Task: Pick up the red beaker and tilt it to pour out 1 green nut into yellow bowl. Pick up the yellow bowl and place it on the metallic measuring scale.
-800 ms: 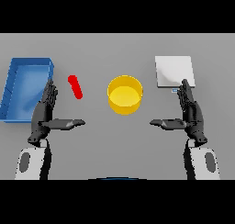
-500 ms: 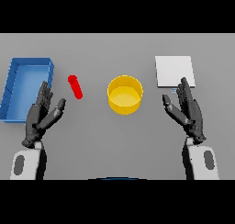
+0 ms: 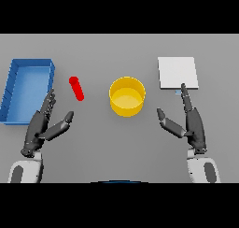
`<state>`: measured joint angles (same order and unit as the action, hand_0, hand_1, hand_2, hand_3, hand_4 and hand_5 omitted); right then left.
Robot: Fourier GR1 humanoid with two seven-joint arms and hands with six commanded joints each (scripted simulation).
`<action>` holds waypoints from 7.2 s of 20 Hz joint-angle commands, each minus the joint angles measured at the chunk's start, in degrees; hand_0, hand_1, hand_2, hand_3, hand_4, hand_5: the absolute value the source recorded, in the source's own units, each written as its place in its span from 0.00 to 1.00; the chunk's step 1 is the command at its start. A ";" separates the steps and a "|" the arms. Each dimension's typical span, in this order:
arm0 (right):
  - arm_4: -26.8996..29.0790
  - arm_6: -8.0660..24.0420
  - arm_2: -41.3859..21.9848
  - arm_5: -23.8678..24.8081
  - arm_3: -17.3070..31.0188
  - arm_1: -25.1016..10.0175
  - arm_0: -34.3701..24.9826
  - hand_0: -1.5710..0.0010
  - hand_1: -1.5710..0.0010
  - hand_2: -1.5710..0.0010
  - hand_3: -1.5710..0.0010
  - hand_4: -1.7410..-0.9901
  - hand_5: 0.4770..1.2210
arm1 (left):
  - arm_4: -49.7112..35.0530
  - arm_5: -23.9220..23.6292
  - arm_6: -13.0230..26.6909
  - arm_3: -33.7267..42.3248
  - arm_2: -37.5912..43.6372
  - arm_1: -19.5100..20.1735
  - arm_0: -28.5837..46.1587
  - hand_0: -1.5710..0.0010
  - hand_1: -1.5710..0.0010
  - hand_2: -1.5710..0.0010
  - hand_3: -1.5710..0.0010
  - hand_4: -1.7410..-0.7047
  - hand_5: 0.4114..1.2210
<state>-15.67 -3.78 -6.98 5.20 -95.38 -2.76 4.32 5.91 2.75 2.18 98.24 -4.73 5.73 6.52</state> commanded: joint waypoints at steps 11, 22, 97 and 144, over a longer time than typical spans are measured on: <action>1.92 -0.97 0.65 -1.71 -0.40 -0.79 -0.17 1.00 1.00 1.00 1.00 0.61 0.21 | 3.60 -2.29 -4.42 -19.87 1.92 -1.48 -15.05 1.00 1.00 1.00 1.00 0.47 0.31; 1.54 -2.49 0.33 -1.45 -0.56 -0.49 1.25 1.00 1.00 1.00 1.00 0.63 0.22 | 4.49 -3.59 -6.30 -33.44 4.36 -1.82 -25.81 1.00 1.00 1.00 1.00 0.43 0.34; 2.21 -0.49 1.16 0.10 -0.19 1.60 1.36 1.00 1.00 1.00 1.00 0.62 0.17 | 54.48 13.14 -0.75 -51.68 -58.02 10.20 -74.64 0.00 0.00 0.00 0.01 0.00 1.00; 1.16 -3.29 0.38 -1.96 1.92 -1.40 -0.98 1.00 1.00 1.00 1.00 0.71 0.24 | -8.62 -23.09 21.58 -50.96 -26.76 39.30 -57.14 0.00 0.00 0.00 0.08 0.00 1.00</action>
<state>-14.51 -7.08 -6.60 3.23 -93.44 -4.18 3.36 -2.87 -20.32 23.50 47.25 -31.51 45.01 -50.52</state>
